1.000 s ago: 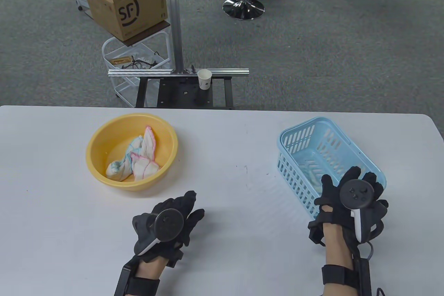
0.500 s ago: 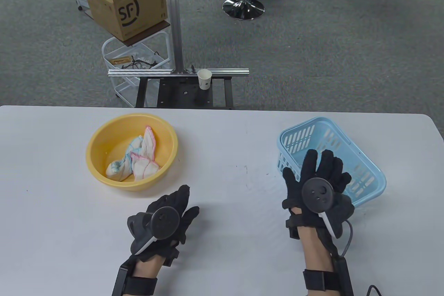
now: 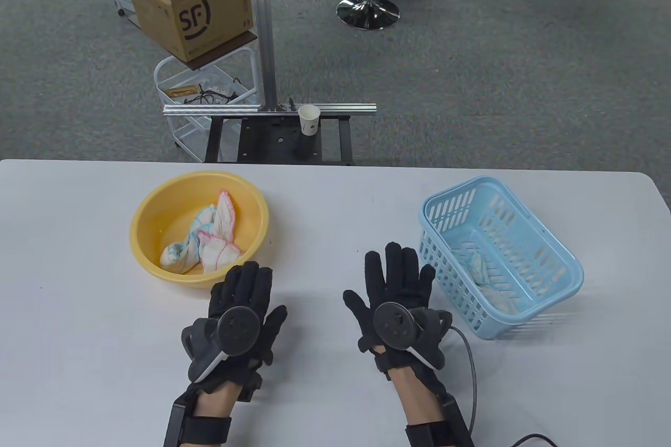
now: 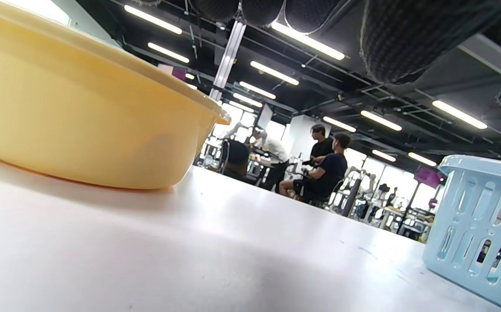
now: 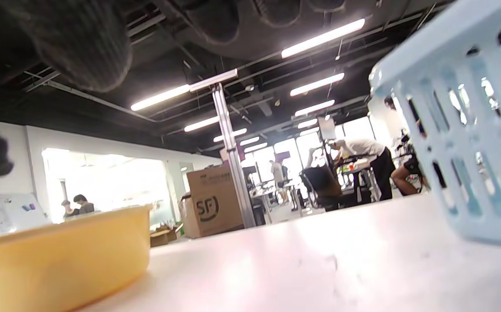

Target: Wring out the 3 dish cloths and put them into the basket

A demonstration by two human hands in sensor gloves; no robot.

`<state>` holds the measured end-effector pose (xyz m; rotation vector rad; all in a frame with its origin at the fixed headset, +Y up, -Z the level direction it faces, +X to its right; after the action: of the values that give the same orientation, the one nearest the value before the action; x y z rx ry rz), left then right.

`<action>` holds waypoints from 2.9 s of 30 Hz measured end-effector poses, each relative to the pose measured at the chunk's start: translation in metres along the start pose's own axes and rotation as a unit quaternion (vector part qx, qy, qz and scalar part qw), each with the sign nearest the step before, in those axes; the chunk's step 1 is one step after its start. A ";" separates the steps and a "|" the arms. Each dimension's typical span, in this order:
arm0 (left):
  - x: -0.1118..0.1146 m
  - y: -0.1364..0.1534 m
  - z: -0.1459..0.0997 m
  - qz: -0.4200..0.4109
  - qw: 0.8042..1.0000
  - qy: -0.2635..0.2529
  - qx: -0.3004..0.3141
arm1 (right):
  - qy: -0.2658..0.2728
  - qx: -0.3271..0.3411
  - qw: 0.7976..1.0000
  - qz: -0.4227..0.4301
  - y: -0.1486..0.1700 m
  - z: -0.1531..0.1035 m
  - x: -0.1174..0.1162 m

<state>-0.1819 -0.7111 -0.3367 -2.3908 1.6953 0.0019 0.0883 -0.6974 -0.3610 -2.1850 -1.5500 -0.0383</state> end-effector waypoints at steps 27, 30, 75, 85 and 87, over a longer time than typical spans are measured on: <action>0.004 0.015 0.005 0.030 0.997 0.026 -0.062 | -0.053 0.008 0.998 0.025 0.008 -0.021 -0.031; 0.001 0.016 0.012 0.041 0.996 0.038 -0.067 | -0.051 0.011 0.998 0.025 0.007 -0.021 -0.031; -0.021 0.166 0.137 0.275 0.893 0.299 -0.194 | -0.082 -0.006 0.996 0.027 0.015 -0.025 -0.036; -0.073 0.145 0.132 0.195 0.947 0.189 -0.172 | -0.086 -0.007 0.996 0.031 0.014 -0.025 -0.038; -0.087 0.139 0.130 0.169 0.957 0.163 -0.170 | -0.087 -0.007 0.996 0.033 0.014 -0.025 -0.038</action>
<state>-0.3253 -0.6513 -0.4769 -2.3941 2.4207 -0.0544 0.0929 -0.7446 -0.3546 -2.3012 -1.5720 0.1674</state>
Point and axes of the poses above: the tracker on the back of each hand, its own y axis roughly to the little-finger side, its own z axis roughly from the wrist to the fingertips, x = y × z, the point moved 5 cm from there along z, roughly from the wrist to the fingertips, and after that the axes turned 4 degrees about x, right-handed, at the moved point
